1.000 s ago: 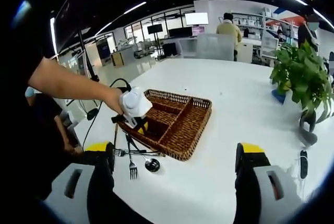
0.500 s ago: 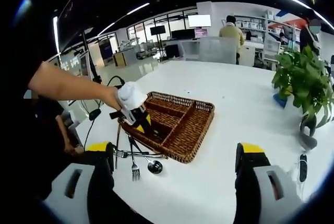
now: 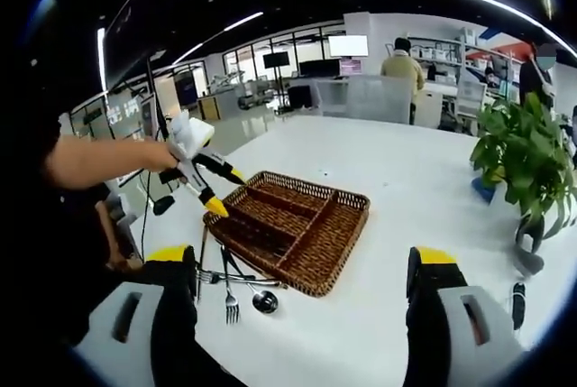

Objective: Arrange the knives, forks, and spoons in their matching storage slots by inserting each utensil handle-first until every utensil is classified and aligned in the correct compartment

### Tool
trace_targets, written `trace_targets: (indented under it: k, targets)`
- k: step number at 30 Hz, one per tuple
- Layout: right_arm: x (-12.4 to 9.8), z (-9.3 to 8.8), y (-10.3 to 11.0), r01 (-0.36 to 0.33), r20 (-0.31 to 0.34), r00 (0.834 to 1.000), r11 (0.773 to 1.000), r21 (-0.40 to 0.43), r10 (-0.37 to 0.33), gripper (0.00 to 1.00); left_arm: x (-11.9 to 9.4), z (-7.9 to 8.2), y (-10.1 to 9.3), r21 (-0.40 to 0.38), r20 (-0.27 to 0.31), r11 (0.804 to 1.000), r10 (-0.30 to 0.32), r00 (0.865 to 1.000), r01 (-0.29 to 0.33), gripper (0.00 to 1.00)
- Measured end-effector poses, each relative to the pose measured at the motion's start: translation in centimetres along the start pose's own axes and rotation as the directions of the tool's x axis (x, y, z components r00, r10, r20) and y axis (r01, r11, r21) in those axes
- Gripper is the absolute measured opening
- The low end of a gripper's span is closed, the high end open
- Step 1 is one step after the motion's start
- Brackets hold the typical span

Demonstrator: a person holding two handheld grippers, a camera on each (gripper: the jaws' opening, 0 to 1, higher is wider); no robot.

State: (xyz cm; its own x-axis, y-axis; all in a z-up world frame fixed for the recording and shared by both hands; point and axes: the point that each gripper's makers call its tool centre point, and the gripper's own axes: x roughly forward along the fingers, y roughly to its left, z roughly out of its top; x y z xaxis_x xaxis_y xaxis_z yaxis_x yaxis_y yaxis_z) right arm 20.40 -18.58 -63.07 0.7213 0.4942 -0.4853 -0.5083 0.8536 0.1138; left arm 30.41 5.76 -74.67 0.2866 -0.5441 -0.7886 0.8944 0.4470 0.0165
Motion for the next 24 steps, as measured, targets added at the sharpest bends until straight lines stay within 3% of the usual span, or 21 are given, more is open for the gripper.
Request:
trace_targets:
  k: [3,7,12,14,18,24]
  targets:
    - [0.0,0.4,-0.1,-0.001,0.011,1.0,1.0,-0.001,0.001,0.99,-1.4,0.1,-0.2,-0.059,0.062,0.998,0.008,0.998,-0.005,0.74]
    - [0.0,0.8,-0.1,-0.008,0.029,1.0,1.0,0.0,0.008,0.99,-3.9,0.8,-1.2,-0.124,0.17,0.992,0.002,0.985,0.019,0.82]
    - [-0.2,0.9,0.3,-0.026,0.046,0.999,1.0,-0.012,0.027,0.99,-6.1,0.8,-1.9,-0.141,0.221,0.99,0.048,0.974,-0.017,0.95]
    - [-0.3,0.6,0.3,-0.032,0.044,0.999,0.999,-0.019,0.033,0.99,-7.2,0.8,-1.9,-0.176,0.259,0.984,0.083,0.962,-0.038,0.98]
    - [-0.4,0.4,0.3,-0.036,0.048,0.998,0.999,-0.02,0.037,0.99,-8.8,0.5,-2.9,-0.249,0.309,0.968,0.102,0.946,-0.023,1.0]
    - [-0.4,0.2,0.7,-0.041,0.067,0.997,0.998,-0.041,0.044,0.99,-10.6,0.0,-3.3,-0.262,0.352,0.963,0.161,0.922,-0.068,1.0]
